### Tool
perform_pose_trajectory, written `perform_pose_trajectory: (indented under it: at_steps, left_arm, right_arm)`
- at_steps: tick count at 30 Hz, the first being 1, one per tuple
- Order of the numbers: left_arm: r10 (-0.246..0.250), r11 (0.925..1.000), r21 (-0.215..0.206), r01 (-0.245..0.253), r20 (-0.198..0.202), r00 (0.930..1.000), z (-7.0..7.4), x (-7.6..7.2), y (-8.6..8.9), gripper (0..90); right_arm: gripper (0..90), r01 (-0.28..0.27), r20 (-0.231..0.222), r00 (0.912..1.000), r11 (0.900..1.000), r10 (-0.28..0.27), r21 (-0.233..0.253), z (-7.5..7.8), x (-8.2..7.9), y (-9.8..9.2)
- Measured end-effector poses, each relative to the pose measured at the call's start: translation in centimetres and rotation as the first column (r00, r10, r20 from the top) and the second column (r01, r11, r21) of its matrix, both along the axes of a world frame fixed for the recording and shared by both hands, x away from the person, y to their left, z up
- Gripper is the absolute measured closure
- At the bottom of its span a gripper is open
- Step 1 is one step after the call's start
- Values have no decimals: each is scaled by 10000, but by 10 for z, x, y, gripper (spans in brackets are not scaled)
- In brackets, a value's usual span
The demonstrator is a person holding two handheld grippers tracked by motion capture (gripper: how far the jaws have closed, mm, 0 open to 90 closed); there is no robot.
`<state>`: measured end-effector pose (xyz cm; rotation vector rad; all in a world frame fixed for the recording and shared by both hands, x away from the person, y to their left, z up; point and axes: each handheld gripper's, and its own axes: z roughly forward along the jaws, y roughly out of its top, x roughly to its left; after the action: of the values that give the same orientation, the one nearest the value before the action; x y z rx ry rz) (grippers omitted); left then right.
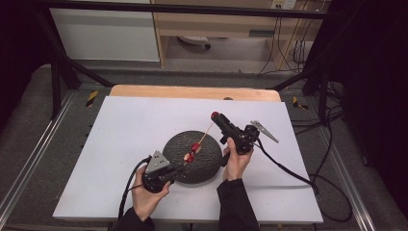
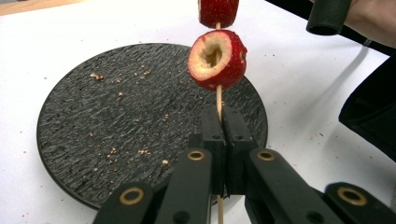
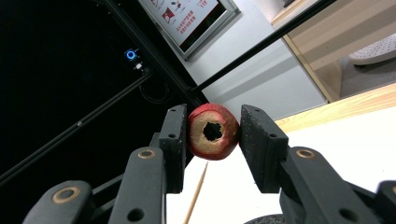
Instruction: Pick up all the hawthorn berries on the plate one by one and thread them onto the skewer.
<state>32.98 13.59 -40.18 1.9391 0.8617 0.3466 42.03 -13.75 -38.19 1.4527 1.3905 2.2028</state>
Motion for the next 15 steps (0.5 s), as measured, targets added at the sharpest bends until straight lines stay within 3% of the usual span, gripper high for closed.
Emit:
perform_pose_trajectory:
  at_steps: [15]
  left_arm:
    - [63, 9999, -80, -62, 83, 9999, -1, 0, -1, 885]
  right_arm:
    - [628, -11, 11, 10000, 10000, 11, 7, 0, 0, -1]
